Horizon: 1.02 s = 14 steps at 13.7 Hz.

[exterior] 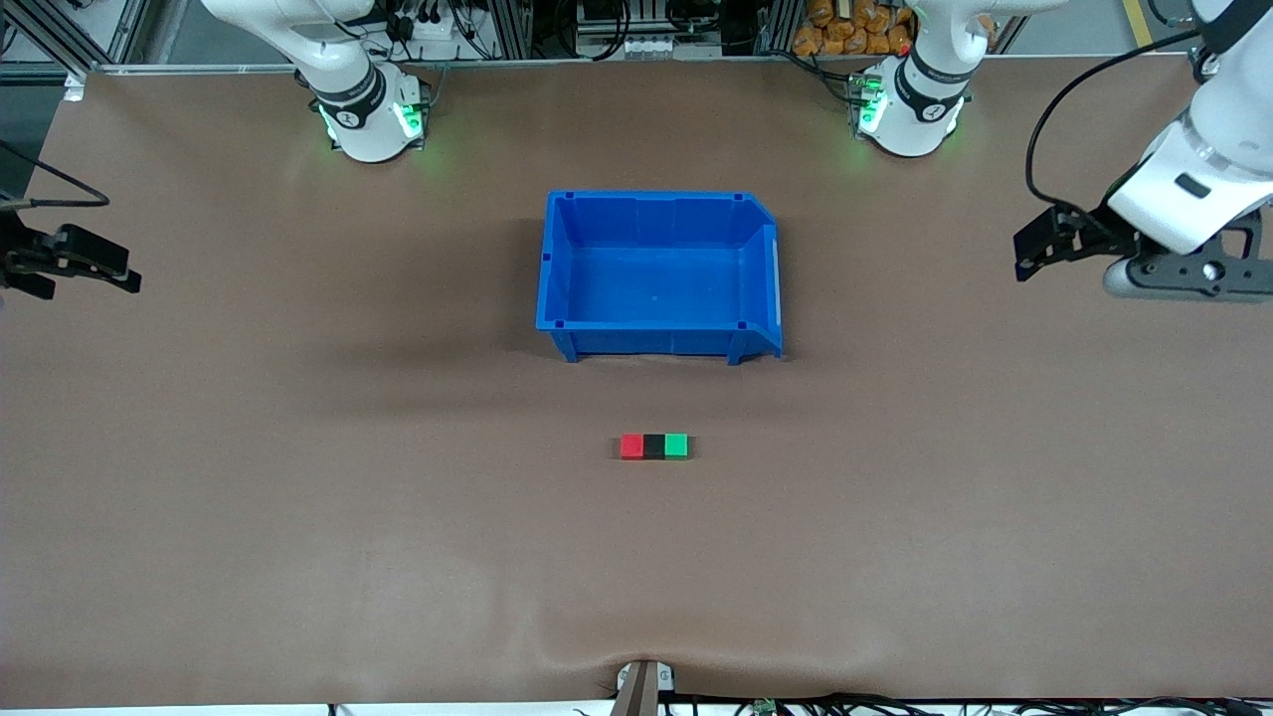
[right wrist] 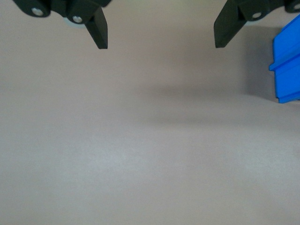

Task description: Attach green and red cubes to black cube

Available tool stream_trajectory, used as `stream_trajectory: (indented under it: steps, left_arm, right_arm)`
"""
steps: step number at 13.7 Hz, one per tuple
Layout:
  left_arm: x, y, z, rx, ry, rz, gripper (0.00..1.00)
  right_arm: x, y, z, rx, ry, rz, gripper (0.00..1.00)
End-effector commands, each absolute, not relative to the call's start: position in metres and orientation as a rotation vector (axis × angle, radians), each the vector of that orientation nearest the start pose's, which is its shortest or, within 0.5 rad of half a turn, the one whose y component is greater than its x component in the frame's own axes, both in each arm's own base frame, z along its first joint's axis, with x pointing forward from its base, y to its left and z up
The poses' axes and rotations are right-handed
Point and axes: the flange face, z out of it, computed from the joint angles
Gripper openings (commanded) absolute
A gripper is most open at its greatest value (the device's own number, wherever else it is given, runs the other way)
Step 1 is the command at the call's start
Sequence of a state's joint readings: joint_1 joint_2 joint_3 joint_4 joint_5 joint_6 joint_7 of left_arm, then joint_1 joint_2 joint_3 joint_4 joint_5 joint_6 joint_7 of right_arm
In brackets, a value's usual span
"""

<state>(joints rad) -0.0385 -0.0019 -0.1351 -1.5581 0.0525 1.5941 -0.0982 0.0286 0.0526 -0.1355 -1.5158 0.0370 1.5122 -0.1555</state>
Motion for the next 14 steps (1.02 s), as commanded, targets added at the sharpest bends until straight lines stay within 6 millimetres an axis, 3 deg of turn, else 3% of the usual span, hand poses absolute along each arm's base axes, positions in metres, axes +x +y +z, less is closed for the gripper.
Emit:
stream_trajectory:
  steps: [1,5,9,14]
  left_arm:
    - [0.533,-0.071,0.651,-3.092,0.123,-0.056,1.0]
    - [0.517,-0.067,0.666,-3.112,0.119,-0.029,1.0]
    - [0.516,-0.056,0.658,-3.107,0.106,0.005,1.0]
    - [0.515,-0.042,0.667,-3.145,0.1,-0.023,1.0]
  right_arm:
    - [0.548,-0.06,0.63,-3.115,-0.08,0.062,1.0]
    - [0.533,-0.065,0.646,-3.11,-0.072,0.058,1.0]
    - [0.53,-0.071,0.647,-3.11,-0.056,0.058,1.0]
    - [0.53,-0.067,0.643,-3.111,-0.072,0.071,1.0]
